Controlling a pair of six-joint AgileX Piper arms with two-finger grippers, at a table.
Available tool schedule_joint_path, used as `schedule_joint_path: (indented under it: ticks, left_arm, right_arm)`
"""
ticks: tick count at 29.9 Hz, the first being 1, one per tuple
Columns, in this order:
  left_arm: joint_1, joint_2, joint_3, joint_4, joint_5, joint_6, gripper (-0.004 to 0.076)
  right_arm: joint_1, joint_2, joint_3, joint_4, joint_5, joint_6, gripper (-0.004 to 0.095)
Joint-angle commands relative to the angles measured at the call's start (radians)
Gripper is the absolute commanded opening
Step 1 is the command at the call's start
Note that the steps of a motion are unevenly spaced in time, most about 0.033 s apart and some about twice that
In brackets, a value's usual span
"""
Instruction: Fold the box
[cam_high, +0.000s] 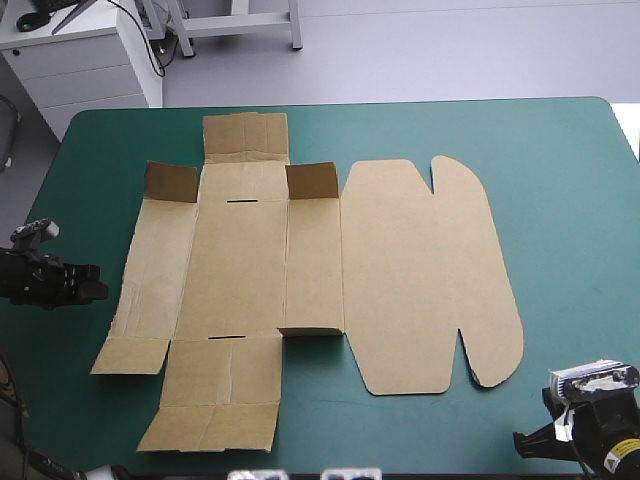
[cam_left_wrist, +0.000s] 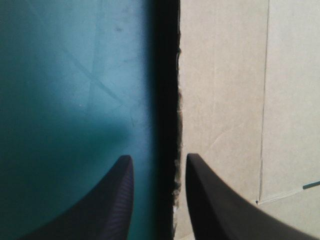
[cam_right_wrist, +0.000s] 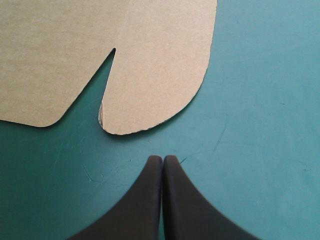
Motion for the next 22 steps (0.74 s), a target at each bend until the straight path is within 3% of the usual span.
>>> schedule_joint_path:
  ticks: [1,7,18,22]
  left_arm:
    - [0.004,0.0,-0.024,-0.045,0.041,-0.01,0.0276]
    - [0.001,0.074,-0.018,-0.162,0.108,0.017,0.0276]
    - [-0.058,0.113,-0.018,-0.175,0.108,0.026,0.0272]
    - [-0.092,0.113,-0.018,-0.168,0.108,0.026,0.0199]
  right_arm:
    - [-0.007,0.012,-0.024,-0.009,-0.053,-0.004,-0.0014]
    - [-0.007,0.012,-0.024,-0.009,-0.053,-0.004,-0.0014]
    - [-0.007,0.012,-0.024,-0.009,-0.053,0.005,-0.0014]
    - [-0.007,0.012,-0.024,-0.009,-0.053,0.009,-0.0014]
